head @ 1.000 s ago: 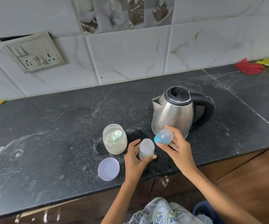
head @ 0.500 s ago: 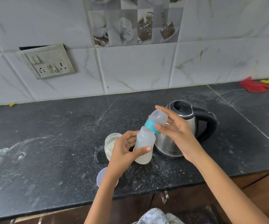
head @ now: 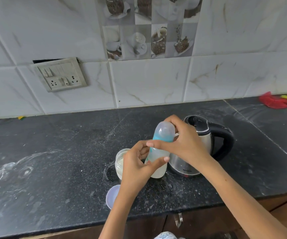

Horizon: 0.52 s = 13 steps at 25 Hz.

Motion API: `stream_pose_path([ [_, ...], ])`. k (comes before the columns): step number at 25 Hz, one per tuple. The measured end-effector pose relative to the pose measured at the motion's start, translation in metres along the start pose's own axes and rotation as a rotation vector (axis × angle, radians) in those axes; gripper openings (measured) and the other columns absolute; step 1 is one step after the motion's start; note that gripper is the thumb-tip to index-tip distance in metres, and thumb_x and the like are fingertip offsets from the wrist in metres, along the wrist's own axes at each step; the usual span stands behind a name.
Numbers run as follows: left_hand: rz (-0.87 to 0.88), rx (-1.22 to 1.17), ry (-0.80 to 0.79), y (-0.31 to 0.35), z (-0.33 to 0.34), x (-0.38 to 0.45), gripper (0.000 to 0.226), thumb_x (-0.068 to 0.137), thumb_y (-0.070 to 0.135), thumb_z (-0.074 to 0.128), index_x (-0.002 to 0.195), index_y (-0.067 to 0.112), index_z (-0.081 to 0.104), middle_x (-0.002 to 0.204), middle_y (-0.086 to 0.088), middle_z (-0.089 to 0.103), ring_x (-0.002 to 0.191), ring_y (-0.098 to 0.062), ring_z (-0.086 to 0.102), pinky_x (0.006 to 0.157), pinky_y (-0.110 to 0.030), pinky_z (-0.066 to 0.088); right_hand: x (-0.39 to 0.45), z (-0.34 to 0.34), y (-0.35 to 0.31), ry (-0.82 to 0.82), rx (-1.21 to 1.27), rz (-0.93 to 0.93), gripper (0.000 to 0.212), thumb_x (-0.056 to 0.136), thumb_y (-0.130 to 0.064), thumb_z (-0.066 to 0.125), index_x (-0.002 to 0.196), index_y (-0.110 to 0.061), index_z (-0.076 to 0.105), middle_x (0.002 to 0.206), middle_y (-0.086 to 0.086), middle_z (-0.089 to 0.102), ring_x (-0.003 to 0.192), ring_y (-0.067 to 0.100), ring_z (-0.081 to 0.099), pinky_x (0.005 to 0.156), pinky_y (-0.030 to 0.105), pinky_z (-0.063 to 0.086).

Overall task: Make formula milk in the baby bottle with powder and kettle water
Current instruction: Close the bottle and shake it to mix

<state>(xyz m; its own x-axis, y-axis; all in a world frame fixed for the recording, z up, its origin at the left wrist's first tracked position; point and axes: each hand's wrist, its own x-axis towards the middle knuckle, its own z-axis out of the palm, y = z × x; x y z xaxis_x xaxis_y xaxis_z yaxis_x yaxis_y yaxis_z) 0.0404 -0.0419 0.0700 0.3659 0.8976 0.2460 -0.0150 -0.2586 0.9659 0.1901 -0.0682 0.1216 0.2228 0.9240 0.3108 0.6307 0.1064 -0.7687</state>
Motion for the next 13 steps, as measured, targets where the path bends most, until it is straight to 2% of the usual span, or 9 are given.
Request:
stream_pose_path([
  [1, 0.004, -0.004, 0.007, 0.001, 0.0, -0.001, 0.041, 0.065, 0.014, 0.085, 0.101, 0.01, 0.066, 0.096, 0.001, 0.075, 0.093, -0.009, 0.07, 0.082, -0.019, 0.054, 0.0, -0.002, -0.001, -0.048, 0.021, 0.04, 0.066, 0.057, -0.057, 0.082, 0.108, -0.024, 0.058, 0.101, -0.01, 0.066, 0.091, 0.009, 0.064, 0.075, 0.022, 0.055],
  [2, 0.003, -0.019, 0.017, 0.002, 0.0, -0.001, 0.044, 0.064, 0.015, 0.086, 0.102, 0.01, 0.066, 0.097, 0.001, 0.075, 0.092, -0.009, 0.07, 0.081, -0.018, 0.054, 0.0, -0.009, 0.0, -0.158, 0.196, 0.107, 0.069, 0.061, -0.05, 0.081, 0.119, -0.023, 0.054, 0.113, -0.008, 0.065, 0.102, 0.009, 0.064, 0.083, 0.022, 0.054],
  [4, -0.002, -0.037, 0.045, 0.002, -0.003, -0.001, 0.048, 0.061, 0.02, 0.088, 0.103, 0.012, 0.066, 0.097, 0.003, 0.075, 0.093, -0.008, 0.07, 0.081, -0.018, 0.053, 0.002, -0.025, 0.002, -0.391, 0.594, 0.188, 0.068, 0.074, -0.018, 0.076, 0.135, -0.017, 0.046, 0.132, -0.001, 0.061, 0.118, 0.01, 0.06, 0.098, 0.025, 0.051],
  [6, -0.001, -0.04, 0.068, 0.002, -0.005, -0.003, 0.049, 0.06, 0.023, 0.087, 0.103, 0.013, 0.067, 0.097, 0.003, 0.075, 0.093, -0.008, 0.07, 0.081, -0.018, 0.053, 0.001, -0.027, 0.004, -0.428, 0.623, 0.136, 0.062, 0.076, 0.003, 0.073, 0.132, -0.011, 0.051, 0.127, 0.004, 0.065, 0.115, 0.016, 0.063, 0.097, 0.026, 0.051],
  [9, 0.004, -0.052, 0.07, 0.006, -0.002, -0.005, 0.045, 0.062, 0.017, 0.086, 0.102, 0.01, 0.066, 0.094, 0.002, 0.075, 0.09, -0.007, 0.07, 0.076, -0.016, 0.053, 0.002, -0.007, 0.0, -0.205, 0.366, 0.147, 0.053, 0.065, -0.01, 0.086, 0.113, -0.013, 0.063, 0.108, 0.004, 0.071, 0.099, 0.021, 0.067, 0.083, 0.022, 0.055],
  [11, 0.001, -0.063, 0.072, 0.007, -0.003, -0.004, 0.045, 0.062, 0.019, 0.085, 0.102, 0.009, 0.066, 0.094, 0.002, 0.075, 0.089, -0.007, 0.07, 0.075, -0.015, 0.053, 0.002, -0.003, 0.001, -0.271, 0.42, 0.17, 0.056, 0.069, -0.014, 0.083, 0.12, -0.018, 0.058, 0.116, 0.0, 0.068, 0.108, 0.015, 0.065, 0.089, 0.023, 0.053],
  [13, 0.0, -0.061, 0.063, 0.006, -0.007, -0.003, 0.048, 0.062, 0.022, 0.087, 0.104, 0.011, 0.067, 0.095, 0.002, 0.075, 0.09, -0.009, 0.07, 0.078, -0.018, 0.054, 0.003, -0.013, 0.002, -0.43, 0.671, 0.195, 0.066, 0.074, -0.004, 0.074, 0.134, -0.018, 0.048, 0.13, 0.0, 0.062, 0.119, 0.012, 0.06, 0.098, 0.024, 0.05],
])
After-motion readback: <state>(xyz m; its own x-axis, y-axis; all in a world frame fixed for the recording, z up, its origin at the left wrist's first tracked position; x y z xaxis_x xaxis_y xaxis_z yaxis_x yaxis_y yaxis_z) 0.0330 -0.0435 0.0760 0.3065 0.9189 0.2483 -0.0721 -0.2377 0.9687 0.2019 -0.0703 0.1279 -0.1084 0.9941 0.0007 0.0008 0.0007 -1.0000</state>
